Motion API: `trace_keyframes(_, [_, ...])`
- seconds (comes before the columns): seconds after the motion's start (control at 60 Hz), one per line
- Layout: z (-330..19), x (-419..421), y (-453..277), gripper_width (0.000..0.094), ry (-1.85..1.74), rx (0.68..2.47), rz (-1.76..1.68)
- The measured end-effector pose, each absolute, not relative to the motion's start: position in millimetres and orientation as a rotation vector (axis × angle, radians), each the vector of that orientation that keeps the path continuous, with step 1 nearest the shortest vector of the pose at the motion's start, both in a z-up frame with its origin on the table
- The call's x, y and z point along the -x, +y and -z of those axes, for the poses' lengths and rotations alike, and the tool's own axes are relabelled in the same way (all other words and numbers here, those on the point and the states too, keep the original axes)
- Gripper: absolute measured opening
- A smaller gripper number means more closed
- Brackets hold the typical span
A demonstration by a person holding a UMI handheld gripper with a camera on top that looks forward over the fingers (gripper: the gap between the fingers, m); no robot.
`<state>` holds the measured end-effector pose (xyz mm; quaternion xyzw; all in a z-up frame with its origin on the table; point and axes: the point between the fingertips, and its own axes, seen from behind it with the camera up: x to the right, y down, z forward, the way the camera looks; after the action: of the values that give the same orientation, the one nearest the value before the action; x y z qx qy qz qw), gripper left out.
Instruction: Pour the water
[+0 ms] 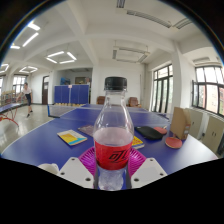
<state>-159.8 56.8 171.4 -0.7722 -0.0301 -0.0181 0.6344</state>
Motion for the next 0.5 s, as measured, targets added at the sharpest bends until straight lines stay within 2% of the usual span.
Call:
trace_keyframes(0.217, [-88.3,152.0,49.9,0.0376,-0.048,1.881,0.033])
trace_keyframes(0.233, [-98.7,151.4,55.2,0.0369,-0.054,1.816,0.038])
trace_keyframes(0.35, [-91.4,149.3,51.9,0.0377,-0.039,1.808,0.063])
trace_keyframes(0.5, [-92.4,144.4,49.4,0.0525,-0.009,1.849,0.025])
